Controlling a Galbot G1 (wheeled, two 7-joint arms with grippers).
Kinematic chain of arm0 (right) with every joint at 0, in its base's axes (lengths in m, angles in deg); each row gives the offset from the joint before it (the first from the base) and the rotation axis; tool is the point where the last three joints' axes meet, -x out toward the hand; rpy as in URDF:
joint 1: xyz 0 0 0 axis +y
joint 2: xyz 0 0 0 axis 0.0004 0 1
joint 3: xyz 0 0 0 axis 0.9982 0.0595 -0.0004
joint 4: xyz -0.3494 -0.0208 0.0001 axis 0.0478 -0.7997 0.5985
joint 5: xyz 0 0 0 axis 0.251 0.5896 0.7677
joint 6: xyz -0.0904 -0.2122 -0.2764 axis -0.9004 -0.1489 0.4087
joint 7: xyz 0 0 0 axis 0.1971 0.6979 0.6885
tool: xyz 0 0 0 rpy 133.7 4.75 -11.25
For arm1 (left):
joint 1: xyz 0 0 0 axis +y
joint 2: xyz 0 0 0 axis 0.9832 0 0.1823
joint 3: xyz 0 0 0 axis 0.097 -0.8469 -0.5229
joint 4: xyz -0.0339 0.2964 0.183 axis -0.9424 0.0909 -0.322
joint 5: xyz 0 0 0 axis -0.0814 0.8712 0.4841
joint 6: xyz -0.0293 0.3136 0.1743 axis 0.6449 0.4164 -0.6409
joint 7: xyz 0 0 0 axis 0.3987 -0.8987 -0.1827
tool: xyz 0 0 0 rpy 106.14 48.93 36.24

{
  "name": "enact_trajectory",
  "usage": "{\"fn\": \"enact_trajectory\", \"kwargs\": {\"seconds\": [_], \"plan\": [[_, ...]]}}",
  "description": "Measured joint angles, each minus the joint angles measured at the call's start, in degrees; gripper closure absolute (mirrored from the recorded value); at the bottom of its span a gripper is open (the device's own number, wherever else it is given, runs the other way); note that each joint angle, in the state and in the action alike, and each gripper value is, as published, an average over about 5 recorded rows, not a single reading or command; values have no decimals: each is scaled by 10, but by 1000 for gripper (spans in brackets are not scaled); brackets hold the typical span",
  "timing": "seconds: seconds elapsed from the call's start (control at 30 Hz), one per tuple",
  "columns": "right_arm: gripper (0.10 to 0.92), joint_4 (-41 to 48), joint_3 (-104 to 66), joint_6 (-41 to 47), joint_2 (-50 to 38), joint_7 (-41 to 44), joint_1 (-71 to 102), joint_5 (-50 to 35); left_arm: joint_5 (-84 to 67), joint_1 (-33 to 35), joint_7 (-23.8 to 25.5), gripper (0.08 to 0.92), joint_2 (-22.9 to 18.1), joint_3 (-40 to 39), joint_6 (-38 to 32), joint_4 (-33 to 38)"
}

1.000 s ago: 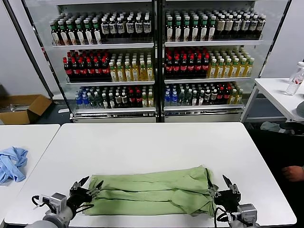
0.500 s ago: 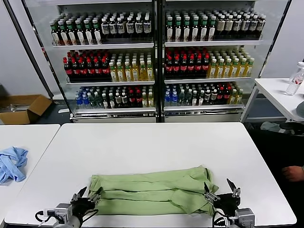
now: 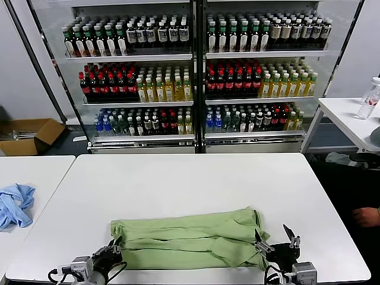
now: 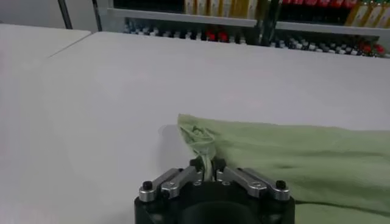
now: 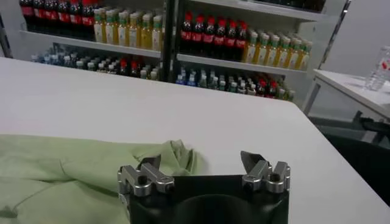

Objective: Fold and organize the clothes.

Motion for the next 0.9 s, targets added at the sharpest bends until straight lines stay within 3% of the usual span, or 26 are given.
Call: {"fn": "enact_trajectory", "kwargs": {"seconds": [0.2,0.6,0.9], "plan": [[202,-5,-3,-1,-1,-1,0,1,41,-12,-1,890,10,23,0,7],[203,-13,3,2,2,-2,-2,6,177,-7,27,890,45,159,-12,6],[203,-16,1,4,6,-3,4,11,118,0,56,890,25,90,5,91]]}}
